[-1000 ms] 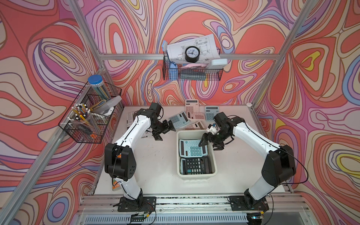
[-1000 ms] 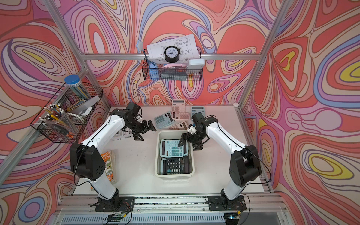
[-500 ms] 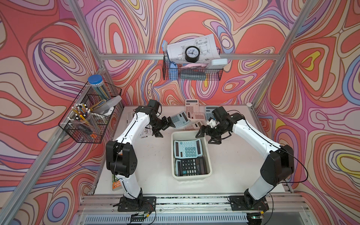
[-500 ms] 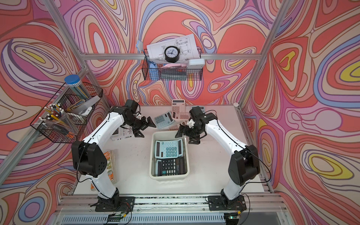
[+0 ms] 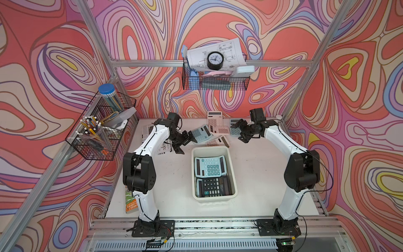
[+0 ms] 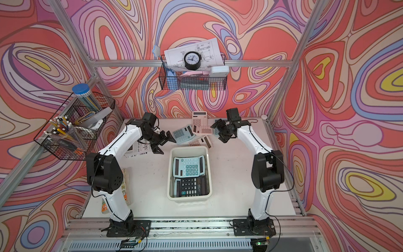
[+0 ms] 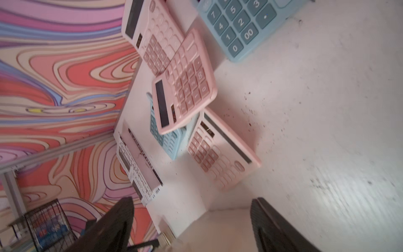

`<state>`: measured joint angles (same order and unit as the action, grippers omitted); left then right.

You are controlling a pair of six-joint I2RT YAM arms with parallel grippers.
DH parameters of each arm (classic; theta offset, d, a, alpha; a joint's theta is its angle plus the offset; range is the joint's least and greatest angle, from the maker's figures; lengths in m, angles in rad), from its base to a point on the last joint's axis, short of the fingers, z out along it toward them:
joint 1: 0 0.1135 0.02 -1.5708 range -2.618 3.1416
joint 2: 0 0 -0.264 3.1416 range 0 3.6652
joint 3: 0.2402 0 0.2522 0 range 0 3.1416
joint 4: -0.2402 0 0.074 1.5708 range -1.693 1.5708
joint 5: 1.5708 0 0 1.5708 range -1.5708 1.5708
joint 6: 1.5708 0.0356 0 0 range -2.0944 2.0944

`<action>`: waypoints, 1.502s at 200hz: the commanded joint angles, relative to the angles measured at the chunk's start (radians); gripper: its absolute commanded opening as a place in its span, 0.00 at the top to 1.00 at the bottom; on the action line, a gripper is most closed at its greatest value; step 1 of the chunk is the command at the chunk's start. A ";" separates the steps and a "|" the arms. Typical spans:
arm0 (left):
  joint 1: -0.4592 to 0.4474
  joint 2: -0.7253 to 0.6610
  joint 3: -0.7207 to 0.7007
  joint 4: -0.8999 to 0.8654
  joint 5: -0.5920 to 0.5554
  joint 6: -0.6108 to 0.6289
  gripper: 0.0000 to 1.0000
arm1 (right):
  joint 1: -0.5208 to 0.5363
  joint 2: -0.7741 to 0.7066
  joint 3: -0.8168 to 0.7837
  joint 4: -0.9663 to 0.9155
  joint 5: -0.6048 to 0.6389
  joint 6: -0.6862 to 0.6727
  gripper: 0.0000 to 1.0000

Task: Put the calculator in the storage box
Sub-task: Move the calculator to the center of the board.

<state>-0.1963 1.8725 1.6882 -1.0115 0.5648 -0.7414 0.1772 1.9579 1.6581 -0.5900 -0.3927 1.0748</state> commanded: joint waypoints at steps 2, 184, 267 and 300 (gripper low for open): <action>0.008 -0.013 0.033 -0.033 -0.018 -0.022 0.06 | -0.002 0.140 0.125 0.148 -0.065 0.100 0.15; 0.054 0.080 0.159 -0.141 -0.044 0.010 0.07 | -0.015 0.377 0.242 0.066 -0.091 -0.037 0.12; 0.054 0.072 0.140 -0.141 -0.048 0.015 0.07 | -0.038 0.379 0.248 0.003 -0.092 -0.140 0.12; 0.054 0.079 0.142 -0.156 -0.050 0.031 0.07 | -0.037 0.350 0.198 0.011 -0.193 -0.197 0.13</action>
<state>-0.1490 1.9472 1.8221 -1.1248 0.5274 -0.7406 0.1448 2.3638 1.8999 -0.5594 -0.5091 0.9459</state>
